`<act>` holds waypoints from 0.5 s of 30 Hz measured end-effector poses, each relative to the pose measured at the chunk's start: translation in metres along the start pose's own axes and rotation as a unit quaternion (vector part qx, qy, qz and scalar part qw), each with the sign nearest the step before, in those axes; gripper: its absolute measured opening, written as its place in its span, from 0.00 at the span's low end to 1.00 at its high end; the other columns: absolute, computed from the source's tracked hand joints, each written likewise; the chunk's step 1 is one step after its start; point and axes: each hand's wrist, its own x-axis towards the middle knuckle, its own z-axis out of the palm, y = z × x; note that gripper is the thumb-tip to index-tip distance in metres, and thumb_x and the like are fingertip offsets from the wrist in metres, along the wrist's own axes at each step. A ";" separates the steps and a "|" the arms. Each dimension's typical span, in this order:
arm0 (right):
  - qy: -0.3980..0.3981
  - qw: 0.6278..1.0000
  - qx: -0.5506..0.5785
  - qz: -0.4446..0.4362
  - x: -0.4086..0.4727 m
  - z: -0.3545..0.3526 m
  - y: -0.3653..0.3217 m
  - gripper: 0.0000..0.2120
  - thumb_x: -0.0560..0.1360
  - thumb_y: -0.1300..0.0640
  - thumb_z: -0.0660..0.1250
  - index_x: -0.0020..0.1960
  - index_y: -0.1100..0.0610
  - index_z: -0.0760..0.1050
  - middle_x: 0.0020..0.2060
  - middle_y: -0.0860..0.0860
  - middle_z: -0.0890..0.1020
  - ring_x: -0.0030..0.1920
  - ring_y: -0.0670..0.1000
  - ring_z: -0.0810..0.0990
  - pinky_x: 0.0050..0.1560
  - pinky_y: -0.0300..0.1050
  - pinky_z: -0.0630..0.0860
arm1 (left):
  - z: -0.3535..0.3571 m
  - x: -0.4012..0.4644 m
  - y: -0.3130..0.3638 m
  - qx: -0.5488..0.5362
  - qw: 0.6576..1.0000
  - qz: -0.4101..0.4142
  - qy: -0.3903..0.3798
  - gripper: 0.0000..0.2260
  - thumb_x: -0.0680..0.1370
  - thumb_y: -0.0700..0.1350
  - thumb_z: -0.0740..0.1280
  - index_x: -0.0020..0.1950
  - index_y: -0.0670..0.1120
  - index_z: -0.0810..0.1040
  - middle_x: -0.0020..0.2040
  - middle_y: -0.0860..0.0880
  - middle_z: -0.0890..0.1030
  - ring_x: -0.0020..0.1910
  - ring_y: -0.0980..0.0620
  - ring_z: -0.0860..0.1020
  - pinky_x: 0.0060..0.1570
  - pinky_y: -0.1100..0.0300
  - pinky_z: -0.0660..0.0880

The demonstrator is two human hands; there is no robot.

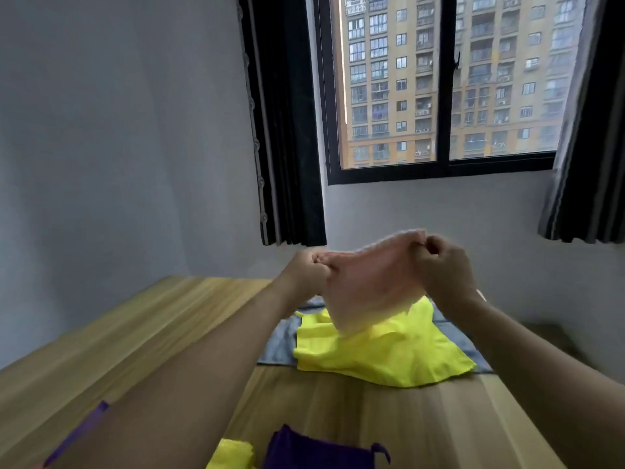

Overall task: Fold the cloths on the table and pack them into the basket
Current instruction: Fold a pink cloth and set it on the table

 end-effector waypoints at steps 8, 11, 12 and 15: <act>-0.283 0.912 -0.206 0.214 -0.078 -0.026 0.094 0.10 0.76 0.54 0.61 0.44 0.60 0.78 0.44 0.60 0.82 0.48 0.61 0.81 0.48 0.56 0.80 | 0.071 -0.061 -0.083 0.159 0.960 -0.123 -0.193 0.07 0.64 0.39 0.58 0.40 0.45 0.72 0.37 0.45 0.68 0.37 0.50 0.67 0.33 0.59 0.65; -0.324 0.892 -0.200 0.243 -0.078 -0.020 0.104 0.09 0.75 0.57 0.61 0.44 0.60 0.77 0.40 0.58 0.80 0.43 0.59 0.81 0.37 0.52 0.81 | 0.086 -0.055 -0.096 0.168 0.956 -0.146 -0.189 0.03 0.63 0.40 0.58 0.34 0.47 0.67 0.32 0.48 0.66 0.31 0.51 0.64 0.28 0.62 0.61; -0.325 0.892 -0.206 0.238 -0.074 -0.015 0.109 0.10 0.76 0.56 0.60 0.44 0.61 0.77 0.40 0.59 0.80 0.44 0.60 0.81 0.37 0.52 0.81 | 0.088 -0.048 -0.103 0.173 0.958 -0.152 -0.173 0.05 0.65 0.39 0.58 0.32 0.48 0.65 0.30 0.48 0.65 0.29 0.51 0.63 0.27 0.63 0.59; -0.278 0.913 -0.246 0.171 -0.052 0.011 0.129 0.12 0.77 0.53 0.59 0.42 0.60 0.76 0.43 0.60 0.80 0.48 0.61 0.79 0.38 0.47 0.74 | 0.093 -0.016 -0.123 0.145 0.971 -0.170 -0.088 0.09 0.68 0.36 0.59 0.31 0.47 0.64 0.28 0.49 0.64 0.28 0.51 0.62 0.26 0.62 0.57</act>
